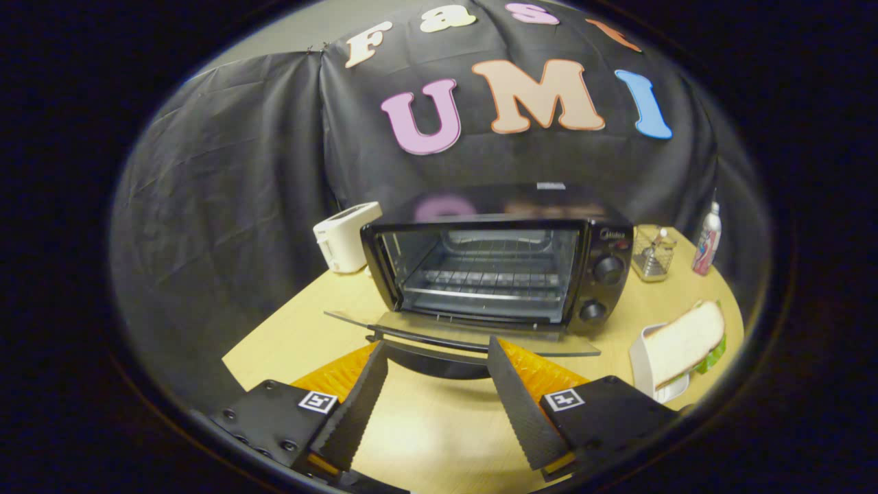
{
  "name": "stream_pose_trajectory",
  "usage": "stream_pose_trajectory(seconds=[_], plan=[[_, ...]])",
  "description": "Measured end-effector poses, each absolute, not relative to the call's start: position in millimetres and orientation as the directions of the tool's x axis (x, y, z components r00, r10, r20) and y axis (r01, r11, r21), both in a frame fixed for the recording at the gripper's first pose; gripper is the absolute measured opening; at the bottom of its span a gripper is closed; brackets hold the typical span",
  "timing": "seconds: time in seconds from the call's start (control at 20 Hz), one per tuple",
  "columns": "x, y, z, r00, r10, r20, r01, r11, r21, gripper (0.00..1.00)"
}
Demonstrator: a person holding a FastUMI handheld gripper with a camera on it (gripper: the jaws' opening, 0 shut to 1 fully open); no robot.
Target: Open the toaster oven, put the food inside, and close the toaster oven door.
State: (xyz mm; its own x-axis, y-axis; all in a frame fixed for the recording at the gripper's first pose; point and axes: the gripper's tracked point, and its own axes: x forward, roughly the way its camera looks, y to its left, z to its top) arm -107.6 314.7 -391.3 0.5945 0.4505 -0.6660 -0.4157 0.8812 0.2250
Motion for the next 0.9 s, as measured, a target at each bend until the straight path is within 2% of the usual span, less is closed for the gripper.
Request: stream_pose_trajectory(seconds=[0.3, 0.9], plan=[[-149, 310, -430, 0.486, 0.437, -0.757, -0.412, 0.878, 0.243, 0.93], [-163, 301, -475, 0.410, 0.392, -0.823, -0.310, 0.909, 0.278, 0.93]])
